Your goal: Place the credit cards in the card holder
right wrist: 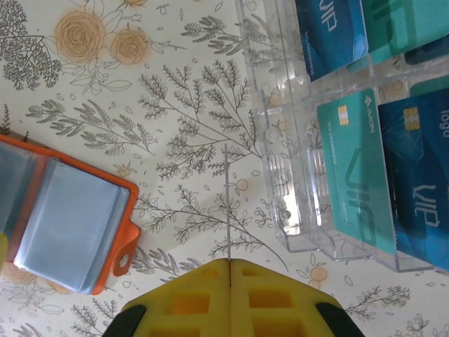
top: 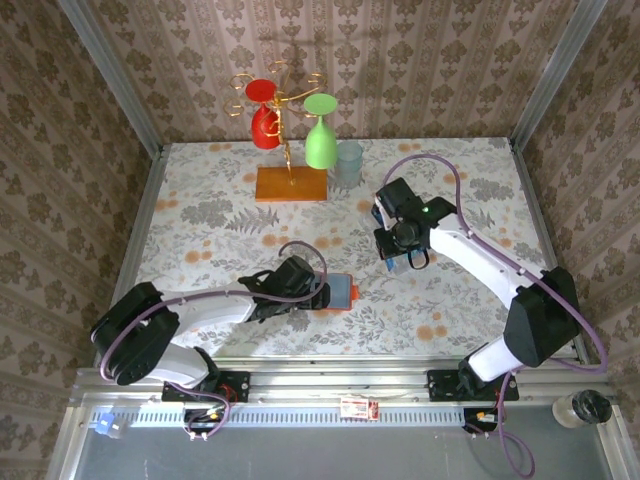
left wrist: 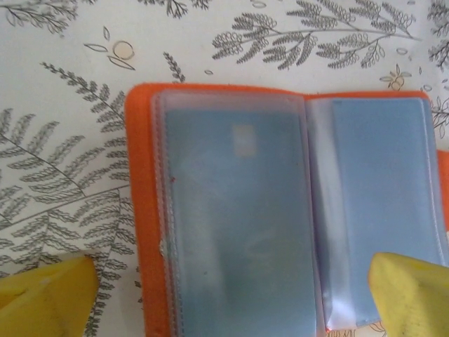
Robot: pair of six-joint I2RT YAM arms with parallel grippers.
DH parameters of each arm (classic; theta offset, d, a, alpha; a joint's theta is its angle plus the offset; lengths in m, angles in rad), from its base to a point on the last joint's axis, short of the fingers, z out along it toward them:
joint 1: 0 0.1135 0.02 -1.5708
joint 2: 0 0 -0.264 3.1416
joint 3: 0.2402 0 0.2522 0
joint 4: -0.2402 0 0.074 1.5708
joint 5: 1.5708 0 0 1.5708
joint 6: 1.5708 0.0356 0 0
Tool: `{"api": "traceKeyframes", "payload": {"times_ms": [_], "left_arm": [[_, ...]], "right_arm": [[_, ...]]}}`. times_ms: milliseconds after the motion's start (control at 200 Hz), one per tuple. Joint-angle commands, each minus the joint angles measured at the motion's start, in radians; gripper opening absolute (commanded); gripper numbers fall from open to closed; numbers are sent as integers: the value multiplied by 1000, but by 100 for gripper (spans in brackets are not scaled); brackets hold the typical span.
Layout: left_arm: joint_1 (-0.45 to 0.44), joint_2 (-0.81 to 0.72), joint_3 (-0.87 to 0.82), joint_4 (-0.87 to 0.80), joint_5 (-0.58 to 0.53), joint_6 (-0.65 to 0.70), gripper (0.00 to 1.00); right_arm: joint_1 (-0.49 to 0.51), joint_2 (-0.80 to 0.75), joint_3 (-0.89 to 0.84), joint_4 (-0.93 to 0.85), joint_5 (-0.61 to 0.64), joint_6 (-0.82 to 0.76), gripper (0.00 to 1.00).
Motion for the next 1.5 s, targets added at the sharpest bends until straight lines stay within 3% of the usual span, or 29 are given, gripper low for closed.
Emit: {"api": "traceKeyframes", "payload": {"times_ms": [0,610,860,1130,1495], "left_arm": [[-33,9,46,-19,-45,-38,100],[-193,27,39,-5,-145,-143,100],[-214,-84,17,-73,-235,-174,100],[-163,-235,23,-206,-297,-117,100],[-30,-317,41,-298,-221,-42,100]], "right_arm": [[-8,-45,-30,18,-32,18,0],[-39,-105,-106,37,-113,58,0],[-60,-208,-160,84,-232,134,0],[-80,-305,-272,235,-422,277,0],[-91,-367,-447,524,-562,469,0]]}}
